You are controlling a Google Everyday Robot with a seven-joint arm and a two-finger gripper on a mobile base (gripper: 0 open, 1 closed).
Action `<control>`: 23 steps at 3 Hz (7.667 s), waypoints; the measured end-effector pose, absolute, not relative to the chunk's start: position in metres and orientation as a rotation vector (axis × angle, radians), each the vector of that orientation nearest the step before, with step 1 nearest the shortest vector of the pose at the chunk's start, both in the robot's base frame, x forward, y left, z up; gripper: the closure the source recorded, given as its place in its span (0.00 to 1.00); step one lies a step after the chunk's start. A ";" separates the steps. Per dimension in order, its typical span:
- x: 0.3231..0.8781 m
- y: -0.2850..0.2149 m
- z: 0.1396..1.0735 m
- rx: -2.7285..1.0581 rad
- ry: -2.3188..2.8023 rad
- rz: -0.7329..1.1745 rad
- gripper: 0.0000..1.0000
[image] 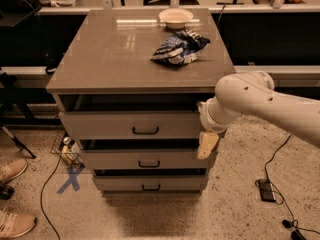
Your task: Open top drawer
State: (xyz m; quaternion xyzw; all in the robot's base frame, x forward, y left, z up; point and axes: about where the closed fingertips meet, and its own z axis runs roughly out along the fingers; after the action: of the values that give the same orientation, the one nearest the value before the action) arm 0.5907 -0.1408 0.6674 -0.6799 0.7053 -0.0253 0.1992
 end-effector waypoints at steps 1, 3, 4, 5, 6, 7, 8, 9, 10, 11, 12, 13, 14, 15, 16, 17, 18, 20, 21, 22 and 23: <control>0.608 -0.127 0.659 -1.912 1.952 -0.069 0.00; 0.626 -0.110 0.649 -1.906 1.936 -0.044 0.19; 0.617 -0.105 0.654 -1.912 1.913 -0.035 0.42; 0.605 -0.103 0.658 -1.924 1.897 -0.021 0.66; 0.589 -0.110 0.665 -1.918 1.896 -0.021 0.89; 0.586 -0.112 0.668 -1.914 1.897 -0.024 1.00; 0.585 -0.111 0.667 -1.917 1.896 -0.022 0.81; 0.585 -0.111 0.666 -1.919 1.896 -0.020 0.58; 0.585 -0.110 0.666 -1.920 1.896 -0.020 0.35; 0.584 -0.110 0.665 -1.922 1.895 -0.018 0.11; 0.584 -0.109 0.665 -1.924 1.895 -0.016 0.00; 0.583 -0.107 0.663 -1.942 1.898 -0.002 0.00; 0.576 -0.107 0.650 -2.000 1.976 0.075 0.00; 0.567 -0.110 0.644 -2.016 2.036 0.113 0.00; 0.564 -0.112 0.642 -2.040 2.101 0.091 0.00; 0.561 -0.110 0.646 -2.058 2.134 0.059 0.19; 0.556 -0.108 0.655 -2.063 2.145 0.030 0.42; 0.537 -0.109 0.661 -2.025 2.178 0.054 0.89; 0.522 -0.117 0.668 -1.963 2.203 0.040 1.00; 0.522 -0.117 0.667 -1.963 2.203 0.040 1.00; 0.505 -0.121 0.657 -1.903 2.183 0.061 1.00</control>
Offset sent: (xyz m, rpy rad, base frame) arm 0.0502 0.0353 -0.0195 0.0217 -0.0103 0.0238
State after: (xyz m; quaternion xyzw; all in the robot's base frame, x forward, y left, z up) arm 0.5049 -0.1213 0.6569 -0.6522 0.7478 0.0209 0.1221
